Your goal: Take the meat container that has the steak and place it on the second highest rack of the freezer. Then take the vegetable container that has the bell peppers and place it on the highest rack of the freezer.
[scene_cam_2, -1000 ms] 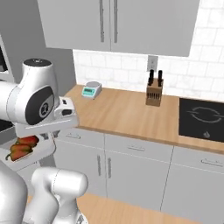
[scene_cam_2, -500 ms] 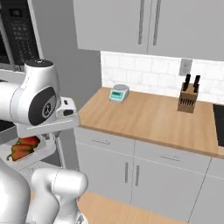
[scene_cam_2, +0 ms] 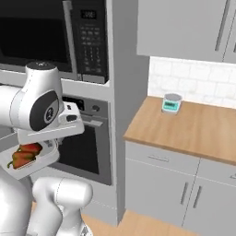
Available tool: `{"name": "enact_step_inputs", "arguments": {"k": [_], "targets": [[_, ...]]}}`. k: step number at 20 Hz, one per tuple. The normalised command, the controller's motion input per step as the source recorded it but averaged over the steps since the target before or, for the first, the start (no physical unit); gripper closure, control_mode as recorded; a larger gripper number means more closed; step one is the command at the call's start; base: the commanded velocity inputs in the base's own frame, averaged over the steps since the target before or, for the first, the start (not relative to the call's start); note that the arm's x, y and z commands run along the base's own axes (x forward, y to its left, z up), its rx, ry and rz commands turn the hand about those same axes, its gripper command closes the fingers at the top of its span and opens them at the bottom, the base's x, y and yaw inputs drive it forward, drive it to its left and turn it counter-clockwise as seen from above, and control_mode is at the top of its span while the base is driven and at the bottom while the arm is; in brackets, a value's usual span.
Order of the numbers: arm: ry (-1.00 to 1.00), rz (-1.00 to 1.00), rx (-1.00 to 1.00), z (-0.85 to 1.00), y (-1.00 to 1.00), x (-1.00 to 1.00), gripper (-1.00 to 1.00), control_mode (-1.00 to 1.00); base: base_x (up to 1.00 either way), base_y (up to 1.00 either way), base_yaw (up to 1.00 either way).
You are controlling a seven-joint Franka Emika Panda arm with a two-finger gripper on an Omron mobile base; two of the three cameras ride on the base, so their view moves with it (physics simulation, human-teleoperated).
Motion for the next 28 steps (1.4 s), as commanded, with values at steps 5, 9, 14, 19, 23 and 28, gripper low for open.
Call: {"name": "enact_step_inputs", "arguments": {"k": [5,9,14,19,23,28], "targets": [[0.00,0.00,0.00,0.00,0.00,0.00,1.00,1.00,-0.09,1.00,-0.10],[0.00,0.00,0.00,0.00,0.00,0.00,1.00,1.00,-0.02,1.00,-0.22],[0.00,0.00,0.00,0.00,0.00,0.00,1.00,1.00,-0.42,1.00,-0.19],[0.00,0.00,0.00,0.00,0.00,0.00,1.00,1.00,-0.61,1.00,-0.08],[0.00,0.00,0.00,0.00,0.00,0.00,1.00,1.00,-0.33,1.00,-0.14],[0.00,0.00,0.00,0.00,0.00,0.00,1.00,1.00,-0.16,0.93,-0.20]]}}
